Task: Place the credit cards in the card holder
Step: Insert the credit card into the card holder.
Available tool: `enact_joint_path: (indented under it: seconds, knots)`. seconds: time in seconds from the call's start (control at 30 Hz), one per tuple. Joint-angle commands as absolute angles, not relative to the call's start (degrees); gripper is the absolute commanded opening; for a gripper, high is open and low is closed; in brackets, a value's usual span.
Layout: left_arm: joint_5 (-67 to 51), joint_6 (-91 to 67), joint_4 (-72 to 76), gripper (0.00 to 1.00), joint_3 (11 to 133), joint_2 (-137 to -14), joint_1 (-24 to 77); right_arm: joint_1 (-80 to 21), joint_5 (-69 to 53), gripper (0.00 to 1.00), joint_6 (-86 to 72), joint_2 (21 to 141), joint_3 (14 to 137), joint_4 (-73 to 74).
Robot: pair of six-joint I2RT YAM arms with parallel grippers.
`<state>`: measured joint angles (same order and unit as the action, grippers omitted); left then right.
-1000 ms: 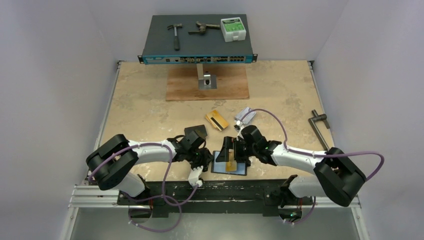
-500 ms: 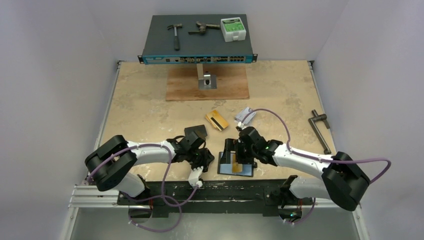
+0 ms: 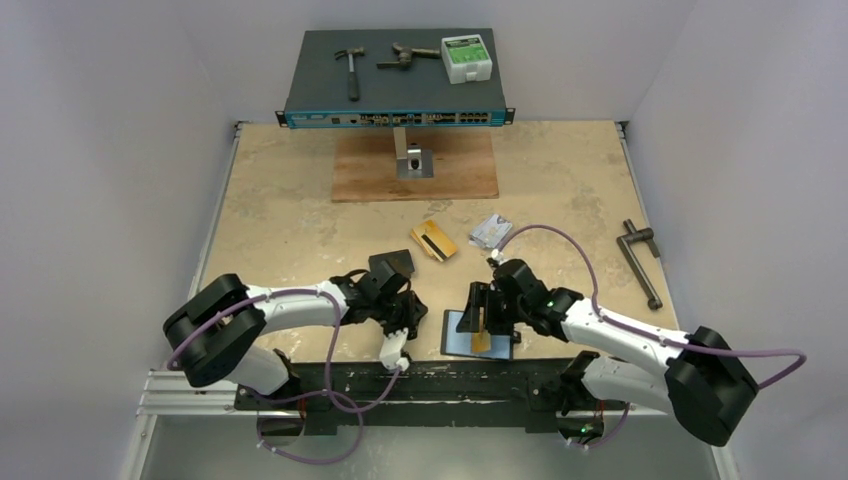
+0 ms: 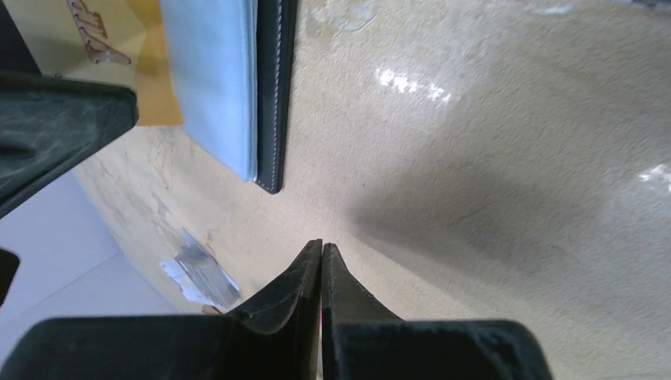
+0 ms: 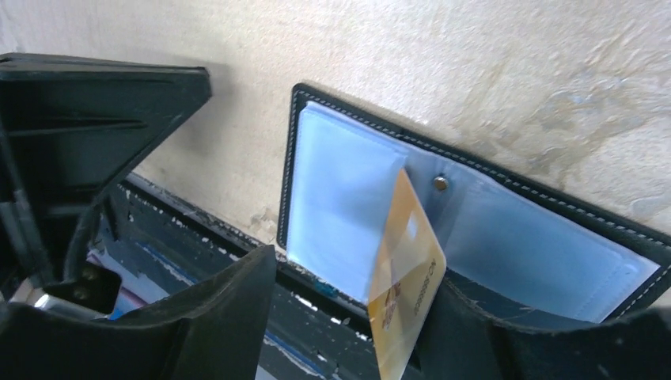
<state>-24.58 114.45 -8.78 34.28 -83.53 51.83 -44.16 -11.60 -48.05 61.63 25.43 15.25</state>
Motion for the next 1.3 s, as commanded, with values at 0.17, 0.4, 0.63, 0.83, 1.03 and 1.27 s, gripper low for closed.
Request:
enact_joint_path:
  seconds: [0.17,0.4,0.63,0.83,1.03,1.27]
  knots:
    - [-21.12,107.07,-12.11,0.01,36.94,-77.53,49.96,-42.62,-15.29,0.46,-45.39,72.62,26.82,4.27]
    - [-20.29,103.46,-17.21,0.01,38.3,-73.68,46.13,-40.48,-14.36,0.44,-42.46,77.75,33.3,4.61]
    - [-21.34,103.91,-18.99,0.01,36.68,-70.97,45.5,-39.52,-12.89,0.65,-40.81,70.22,33.47,14.27]
    - [-21.72,104.95,-18.45,0.01,36.78,-71.47,45.59,-39.07,-13.39,0.62,-41.41,66.05,31.18,15.93]
    - [-22.68,106.33,-17.82,0.01,35.45,-70.99,46.24,-38.94,-13.57,0.45,-42.21,65.53,28.87,15.93]
    - [-23.68,108.22,-16.81,0.01,35.3,-72.48,46.74,-38.94,-12.15,0.32,-42.76,62.95,28.11,17.29]
